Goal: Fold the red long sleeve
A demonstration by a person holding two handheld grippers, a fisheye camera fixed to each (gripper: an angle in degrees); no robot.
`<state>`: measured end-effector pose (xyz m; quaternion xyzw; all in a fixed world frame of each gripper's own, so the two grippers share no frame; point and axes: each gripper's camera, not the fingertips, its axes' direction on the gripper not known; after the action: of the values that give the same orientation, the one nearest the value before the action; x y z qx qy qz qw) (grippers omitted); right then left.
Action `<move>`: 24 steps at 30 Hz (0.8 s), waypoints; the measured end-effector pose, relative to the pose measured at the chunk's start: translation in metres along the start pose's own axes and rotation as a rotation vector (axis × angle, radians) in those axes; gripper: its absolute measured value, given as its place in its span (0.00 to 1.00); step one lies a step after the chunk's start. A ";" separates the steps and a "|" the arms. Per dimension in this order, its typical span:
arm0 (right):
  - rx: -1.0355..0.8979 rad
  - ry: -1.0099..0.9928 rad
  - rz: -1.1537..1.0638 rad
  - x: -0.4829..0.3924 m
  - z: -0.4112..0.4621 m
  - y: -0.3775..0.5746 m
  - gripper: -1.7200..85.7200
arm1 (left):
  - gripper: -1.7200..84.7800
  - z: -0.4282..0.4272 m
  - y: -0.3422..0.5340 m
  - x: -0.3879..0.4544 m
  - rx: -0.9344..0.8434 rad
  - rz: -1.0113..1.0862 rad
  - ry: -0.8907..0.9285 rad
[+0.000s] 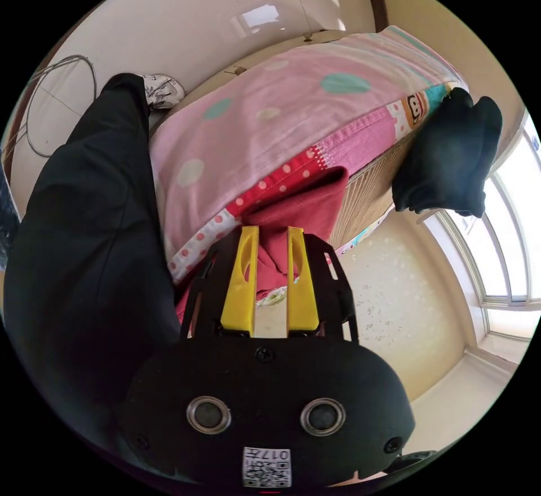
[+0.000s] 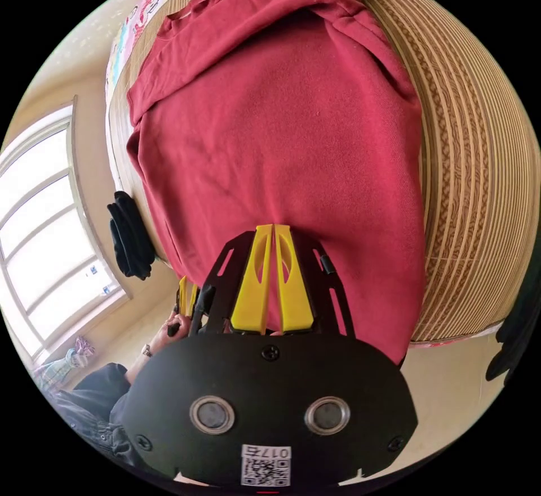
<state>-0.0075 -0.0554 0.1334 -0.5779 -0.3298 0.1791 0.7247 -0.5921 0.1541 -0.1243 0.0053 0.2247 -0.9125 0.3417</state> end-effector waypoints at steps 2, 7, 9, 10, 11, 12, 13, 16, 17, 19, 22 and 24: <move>-0.020 0.028 0.000 -0.001 0.001 0.001 0.03 | 0.12 -0.007 0.003 -0.007 -0.001 -0.032 0.051; -0.053 0.106 -0.047 -0.008 0.006 0.004 0.03 | 0.16 -0.020 0.007 -0.009 -0.074 0.011 0.044; -0.056 0.125 -0.081 -0.008 0.005 0.008 0.03 | 0.17 -0.022 0.000 -0.018 -0.068 0.002 0.025; -0.058 0.127 -0.096 -0.006 0.004 0.011 0.03 | 0.17 -0.023 -0.001 -0.022 -0.058 -0.007 0.028; -0.059 0.122 -0.103 -0.004 0.003 0.013 0.03 | 0.17 -0.024 -0.004 -0.030 -0.033 -0.019 0.038; -0.059 0.117 -0.105 -0.002 0.002 0.014 0.03 | 0.16 -0.025 -0.007 -0.038 -0.027 -0.032 0.039; -0.061 0.105 -0.105 0.001 0.001 0.016 0.03 | 0.16 -0.025 -0.007 -0.042 -0.023 -0.041 0.032; -0.065 0.067 -0.076 0.011 -0.004 0.020 0.03 | 0.12 -0.034 -0.003 -0.058 0.012 -0.099 -0.019; -0.066 0.054 -0.060 0.014 -0.006 0.021 0.03 | 0.10 -0.041 0.004 -0.056 0.038 -0.093 -0.057; -0.069 0.044 -0.046 0.018 -0.008 0.022 0.03 | 0.07 -0.049 0.014 -0.042 0.051 0.007 -0.083; -0.074 0.035 -0.039 0.021 -0.011 0.024 0.03 | 0.05 -0.060 0.030 0.008 0.003 0.251 0.128; -0.075 0.022 -0.041 0.024 -0.013 0.025 0.02 | 0.05 -0.065 0.057 0.078 -0.020 0.496 0.142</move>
<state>0.0222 -0.0427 0.1142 -0.5999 -0.3400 0.1454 0.7095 -0.6254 0.0944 -0.2184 0.1209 0.2490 -0.7959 0.5385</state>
